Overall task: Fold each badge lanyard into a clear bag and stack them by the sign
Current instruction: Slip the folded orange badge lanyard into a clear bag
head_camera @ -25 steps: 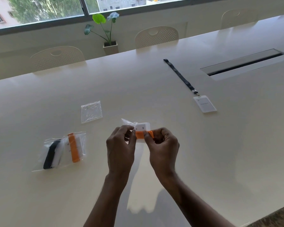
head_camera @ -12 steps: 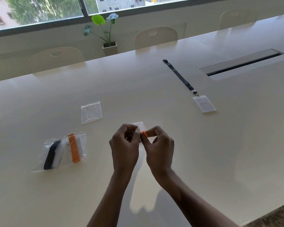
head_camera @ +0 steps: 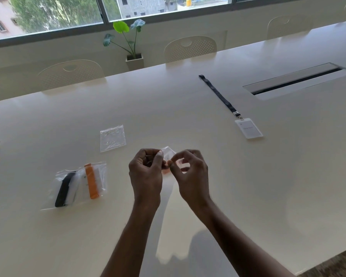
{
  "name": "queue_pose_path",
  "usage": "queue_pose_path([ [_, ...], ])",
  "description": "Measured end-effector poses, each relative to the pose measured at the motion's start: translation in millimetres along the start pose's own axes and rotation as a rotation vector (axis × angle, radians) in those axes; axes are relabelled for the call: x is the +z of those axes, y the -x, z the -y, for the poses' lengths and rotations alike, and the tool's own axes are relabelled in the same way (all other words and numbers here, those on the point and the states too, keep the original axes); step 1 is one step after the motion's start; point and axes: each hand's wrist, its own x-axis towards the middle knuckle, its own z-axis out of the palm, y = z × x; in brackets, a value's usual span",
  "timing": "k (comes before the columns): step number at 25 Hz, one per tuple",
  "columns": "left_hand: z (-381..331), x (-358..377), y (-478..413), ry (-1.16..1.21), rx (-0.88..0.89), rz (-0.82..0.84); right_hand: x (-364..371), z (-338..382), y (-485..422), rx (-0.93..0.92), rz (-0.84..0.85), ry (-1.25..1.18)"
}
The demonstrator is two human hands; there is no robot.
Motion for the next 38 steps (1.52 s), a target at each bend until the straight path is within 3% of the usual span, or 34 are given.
queue_pose_path([
  [3, -6.2, 0.1, 2.6, 0.031, -0.017, -0.025, -2.0, 2.3, -0.6, -0.024, 0.054, -0.101],
  [7, -12.4, -2.3, -1.9, 0.139, -0.142, -0.083, -8.6, 0.1, 3.2, -0.235, 0.22, 0.03],
  [10, -17.8, -5.9, -1.6, 0.137, -0.197, -0.037, -11.1, -2.8, 0.3, -0.346, 0.139, 0.108],
  [13, -16.6, -17.2, -5.2, -0.046, -0.105, 0.096, -18.7, -3.7, -10.8, -0.293, 0.119, -0.008],
  [16, -11.3, -37.4, -23.4, -0.239, -0.059, 0.321, -32.7, -0.6, -26.2, -0.145, 0.243, -0.135],
  [20, -6.8, -47.7, -31.9, -0.027, -0.154, 0.592, -52.5, 12.7, -38.2, -0.076, 0.45, -0.168],
  [24, -7.6, -38.1, -23.1, 0.147, -0.153, 0.534, -57.5, 16.0, -42.3, -0.091, 0.525, -0.119],
  [31, -2.1, -28.5, -15.2, 0.27, -0.2, 0.368, -51.0, 6.3, -39.8, 0.096, 0.302, -0.266],
  [38, 4.5, -26.8, -13.2, 0.271, -0.203, 0.316, -47.0, 5.3, -42.0, 0.198, 0.237, -0.305],
])
